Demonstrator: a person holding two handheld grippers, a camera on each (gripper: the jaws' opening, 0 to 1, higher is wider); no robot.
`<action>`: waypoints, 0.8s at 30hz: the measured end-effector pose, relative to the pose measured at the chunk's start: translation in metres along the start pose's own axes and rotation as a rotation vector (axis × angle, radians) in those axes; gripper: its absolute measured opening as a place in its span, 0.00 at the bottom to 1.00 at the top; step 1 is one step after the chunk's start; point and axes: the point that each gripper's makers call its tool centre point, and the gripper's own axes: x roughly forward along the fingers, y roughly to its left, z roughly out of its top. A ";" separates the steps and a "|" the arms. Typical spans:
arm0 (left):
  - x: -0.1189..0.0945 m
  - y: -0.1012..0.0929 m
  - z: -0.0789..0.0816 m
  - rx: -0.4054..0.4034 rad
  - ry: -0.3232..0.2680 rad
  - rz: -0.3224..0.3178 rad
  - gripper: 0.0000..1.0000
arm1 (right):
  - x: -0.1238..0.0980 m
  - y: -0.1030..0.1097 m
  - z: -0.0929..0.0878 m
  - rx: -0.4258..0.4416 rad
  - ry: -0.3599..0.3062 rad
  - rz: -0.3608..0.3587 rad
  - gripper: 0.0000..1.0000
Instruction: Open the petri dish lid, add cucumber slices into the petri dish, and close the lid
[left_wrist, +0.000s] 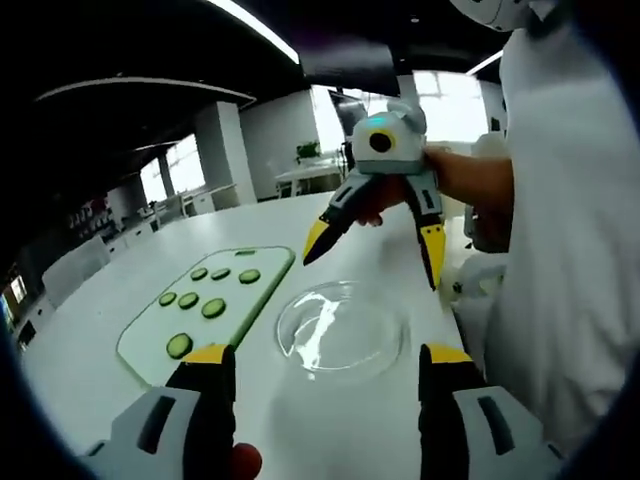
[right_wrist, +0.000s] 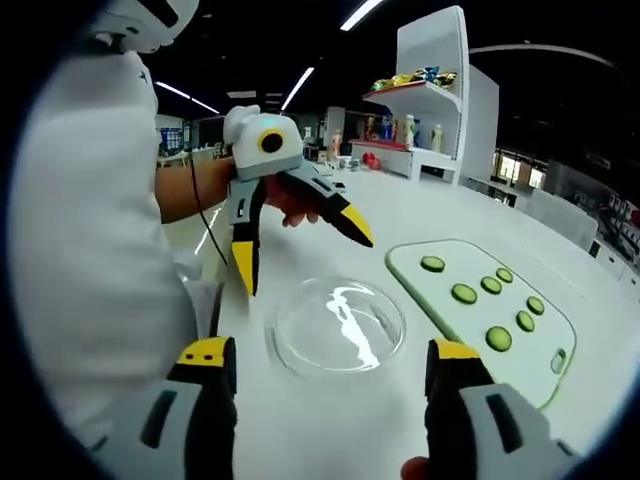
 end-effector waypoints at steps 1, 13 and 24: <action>0.002 0.000 0.000 -0.004 -0.004 -0.005 0.72 | 0.001 0.000 -0.001 -0.001 0.003 0.005 0.76; 0.018 0.000 -0.011 -0.060 -0.042 -0.064 0.72 | 0.015 -0.001 -0.008 -0.012 -0.017 0.052 0.76; 0.029 -0.005 -0.013 -0.049 -0.031 -0.114 0.72 | 0.026 -0.005 -0.010 -0.008 -0.021 0.078 0.75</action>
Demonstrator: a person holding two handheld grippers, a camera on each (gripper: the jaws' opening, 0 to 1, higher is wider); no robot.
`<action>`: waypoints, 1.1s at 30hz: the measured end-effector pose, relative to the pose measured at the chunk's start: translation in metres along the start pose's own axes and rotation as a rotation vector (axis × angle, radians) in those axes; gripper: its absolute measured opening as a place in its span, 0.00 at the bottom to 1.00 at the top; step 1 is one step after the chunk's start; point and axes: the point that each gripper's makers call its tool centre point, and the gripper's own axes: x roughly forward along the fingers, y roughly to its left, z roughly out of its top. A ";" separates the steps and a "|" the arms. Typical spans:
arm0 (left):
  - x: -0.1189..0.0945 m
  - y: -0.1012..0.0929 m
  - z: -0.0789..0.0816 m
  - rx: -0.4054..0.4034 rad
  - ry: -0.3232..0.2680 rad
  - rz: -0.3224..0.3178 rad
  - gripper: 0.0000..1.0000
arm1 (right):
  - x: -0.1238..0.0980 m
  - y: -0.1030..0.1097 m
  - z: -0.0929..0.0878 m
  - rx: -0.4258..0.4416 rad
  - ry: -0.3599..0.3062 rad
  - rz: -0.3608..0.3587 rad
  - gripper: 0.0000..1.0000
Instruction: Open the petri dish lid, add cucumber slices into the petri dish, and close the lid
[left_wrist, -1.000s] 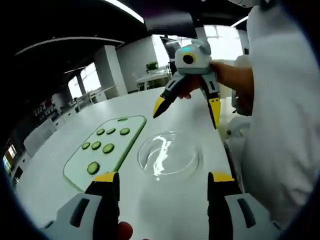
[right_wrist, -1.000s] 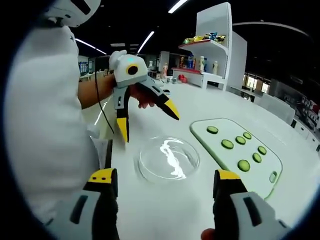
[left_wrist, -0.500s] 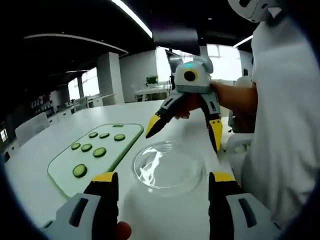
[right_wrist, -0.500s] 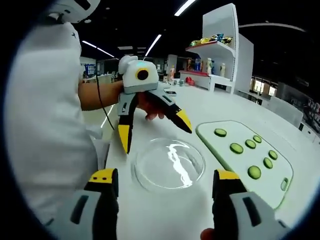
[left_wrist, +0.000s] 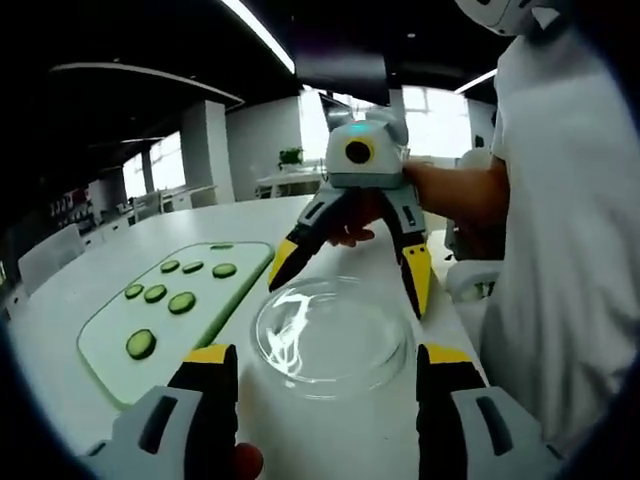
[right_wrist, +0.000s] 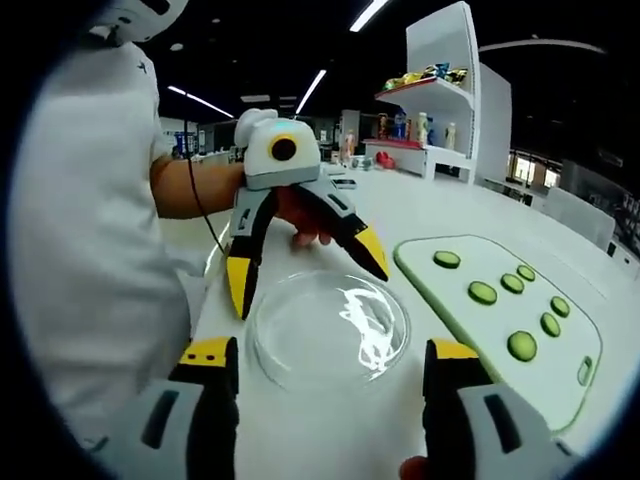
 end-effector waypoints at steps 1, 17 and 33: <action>0.000 0.000 0.000 0.000 0.000 -0.002 0.71 | 0.001 0.000 0.000 -0.003 0.000 0.004 0.75; 0.002 -0.004 0.004 0.029 -0.017 -0.035 0.70 | 0.007 0.001 0.003 -0.009 -0.007 0.043 0.73; 0.006 -0.001 0.007 0.016 -0.043 -0.057 0.67 | 0.012 0.003 0.000 -0.036 -0.010 0.076 0.73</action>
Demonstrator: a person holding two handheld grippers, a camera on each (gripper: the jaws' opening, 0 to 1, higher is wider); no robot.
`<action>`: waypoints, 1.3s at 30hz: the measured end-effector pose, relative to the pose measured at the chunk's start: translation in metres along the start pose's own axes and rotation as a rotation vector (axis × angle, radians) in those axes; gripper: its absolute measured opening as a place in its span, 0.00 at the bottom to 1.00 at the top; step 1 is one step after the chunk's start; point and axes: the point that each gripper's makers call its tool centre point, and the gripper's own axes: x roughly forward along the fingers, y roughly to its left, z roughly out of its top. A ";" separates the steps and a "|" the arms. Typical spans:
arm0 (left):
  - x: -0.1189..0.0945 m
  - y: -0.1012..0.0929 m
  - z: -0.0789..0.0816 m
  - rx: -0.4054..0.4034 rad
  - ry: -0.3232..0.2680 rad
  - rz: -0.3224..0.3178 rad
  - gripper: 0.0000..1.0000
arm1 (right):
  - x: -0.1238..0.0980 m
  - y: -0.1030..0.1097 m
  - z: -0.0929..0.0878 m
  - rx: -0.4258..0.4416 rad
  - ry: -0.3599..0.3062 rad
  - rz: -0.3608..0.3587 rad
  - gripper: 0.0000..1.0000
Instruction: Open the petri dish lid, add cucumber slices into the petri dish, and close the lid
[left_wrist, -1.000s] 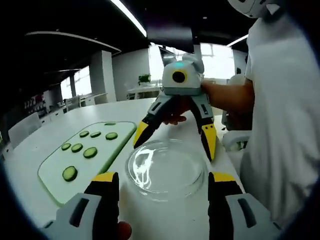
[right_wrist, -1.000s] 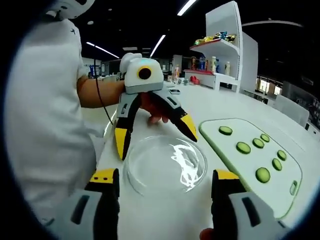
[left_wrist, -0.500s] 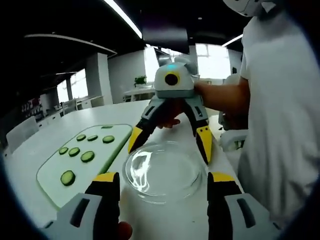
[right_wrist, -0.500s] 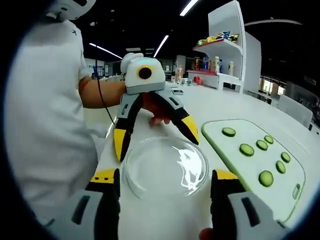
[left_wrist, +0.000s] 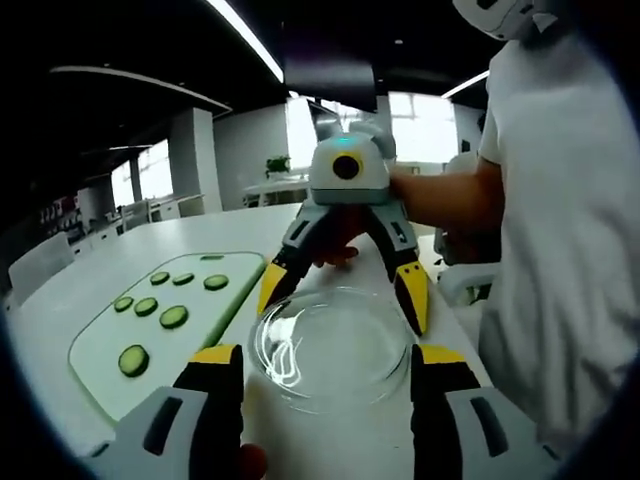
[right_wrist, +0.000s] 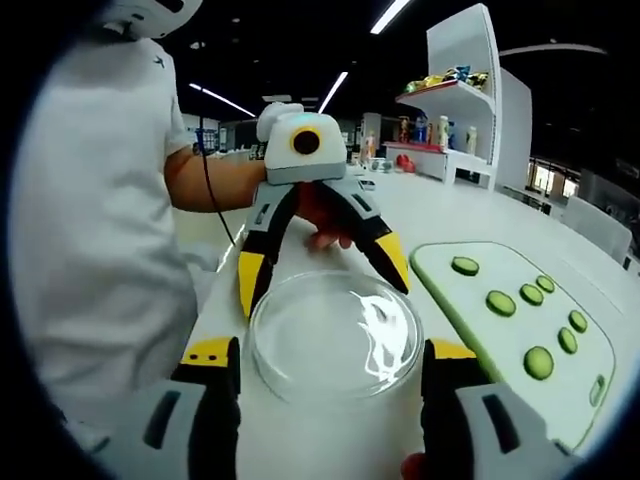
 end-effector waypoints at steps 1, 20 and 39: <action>0.001 0.000 0.000 -0.003 0.000 -0.001 0.67 | 0.000 0.000 0.000 0.005 0.000 0.002 0.73; 0.005 0.000 -0.006 -0.013 0.012 -0.011 0.66 | 0.000 -0.007 -0.002 0.034 -0.007 0.017 0.69; 0.007 0.002 -0.006 -0.024 0.008 -0.011 0.66 | 0.002 -0.006 -0.002 0.030 -0.016 0.021 0.67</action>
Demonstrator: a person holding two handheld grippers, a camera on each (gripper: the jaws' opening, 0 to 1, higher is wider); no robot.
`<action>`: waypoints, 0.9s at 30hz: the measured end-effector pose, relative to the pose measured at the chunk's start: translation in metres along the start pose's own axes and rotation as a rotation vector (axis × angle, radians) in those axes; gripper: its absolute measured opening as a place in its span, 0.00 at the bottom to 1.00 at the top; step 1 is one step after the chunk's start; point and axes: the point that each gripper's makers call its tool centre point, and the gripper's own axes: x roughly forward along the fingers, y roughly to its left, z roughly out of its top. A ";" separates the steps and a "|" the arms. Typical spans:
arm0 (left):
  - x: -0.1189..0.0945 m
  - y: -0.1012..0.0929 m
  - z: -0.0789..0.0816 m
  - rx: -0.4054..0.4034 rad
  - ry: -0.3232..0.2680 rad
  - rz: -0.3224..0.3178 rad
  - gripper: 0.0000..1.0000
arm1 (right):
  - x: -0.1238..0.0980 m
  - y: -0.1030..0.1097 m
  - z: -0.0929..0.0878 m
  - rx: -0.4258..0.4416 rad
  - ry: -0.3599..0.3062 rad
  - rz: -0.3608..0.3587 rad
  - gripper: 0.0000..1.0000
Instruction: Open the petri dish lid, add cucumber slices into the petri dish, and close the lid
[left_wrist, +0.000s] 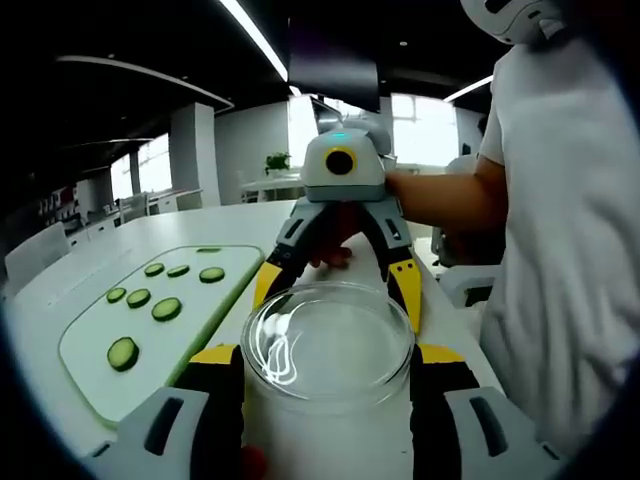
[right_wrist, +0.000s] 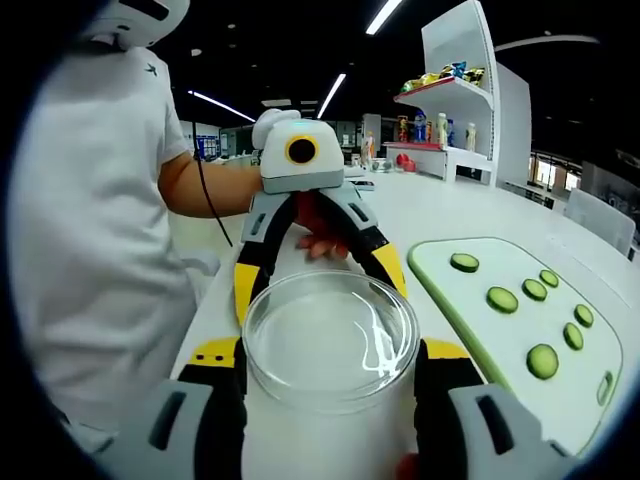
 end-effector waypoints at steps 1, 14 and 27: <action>0.000 0.000 0.000 -0.001 0.000 0.000 0.66 | 0.000 0.000 0.000 -0.001 0.000 0.000 0.67; 0.001 -0.003 0.001 0.008 0.000 -0.005 0.65 | -0.002 0.004 0.000 -0.004 -0.002 -0.006 0.66; -0.001 -0.004 0.008 0.035 0.002 0.004 0.65 | -0.007 0.005 0.005 -0.021 0.008 -0.013 0.66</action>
